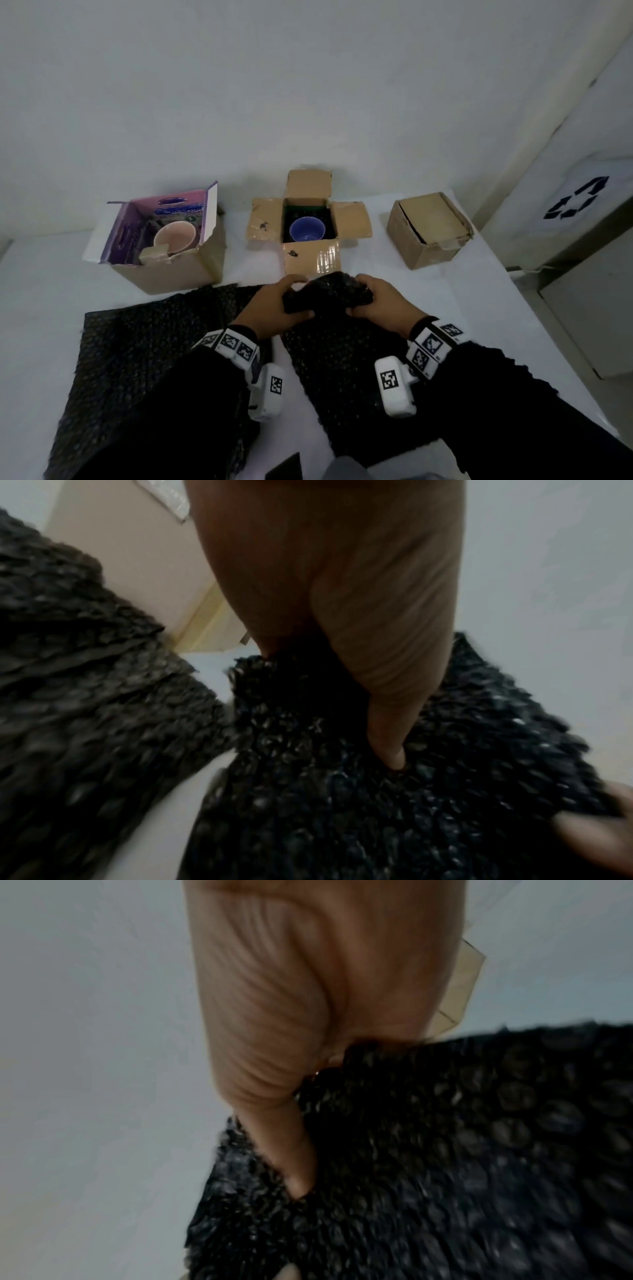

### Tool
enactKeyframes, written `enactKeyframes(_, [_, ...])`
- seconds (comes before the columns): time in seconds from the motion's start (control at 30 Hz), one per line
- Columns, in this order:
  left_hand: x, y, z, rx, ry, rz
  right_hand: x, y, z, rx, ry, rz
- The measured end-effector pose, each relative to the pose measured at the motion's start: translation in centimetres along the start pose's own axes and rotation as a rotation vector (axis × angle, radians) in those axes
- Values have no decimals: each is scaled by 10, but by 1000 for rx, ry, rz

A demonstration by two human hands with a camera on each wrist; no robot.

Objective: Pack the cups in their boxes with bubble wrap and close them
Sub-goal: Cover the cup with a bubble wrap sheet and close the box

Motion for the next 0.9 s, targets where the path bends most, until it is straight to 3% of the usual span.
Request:
enactKeyframes(0.13, [-31, -7, 37, -56, -182, -39, 41, -3, 27, -10, -202, 28])
enactKeyframes(0.23, [-58, -16, 72, -14, -234, -59, 78, -15, 60, -134, 67, 111])
enactKeyframes(0.33, [-72, -28, 115, -8, -346, 29, 115, -27, 94, -265, 340, 134])
enactKeyframes(0.43, [-93, -38, 159, -139, -409, 72, 150, -37, 118, -337, 395, 124])
enactKeyframes(0.5, [-110, -43, 181, -241, -397, 48, 170, -46, 125, -354, 277, 125])
enactKeyframes(0.57, [-125, -48, 196, -330, -244, -10, 185, -53, 134, -421, 110, 146])
enactKeyframes(0.63, [-137, -54, 209, -427, -108, -106, 203, -59, 144, -487, 110, 224])
enactKeyframes(0.8, [-164, -46, 231, -754, -182, -474, 245, -51, 156, -687, 177, 564])
enactKeyframes(0.9, [-169, -34, 227, -902, -175, -607, 244, -43, 149, -794, 207, 748])
Point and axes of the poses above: each hand's wrist, its own y-axis away from the middle knuckle, its own z-axis out of the back of the hand, x = y × z, the point moved 8 cm from there along -y, towards the middle knuckle
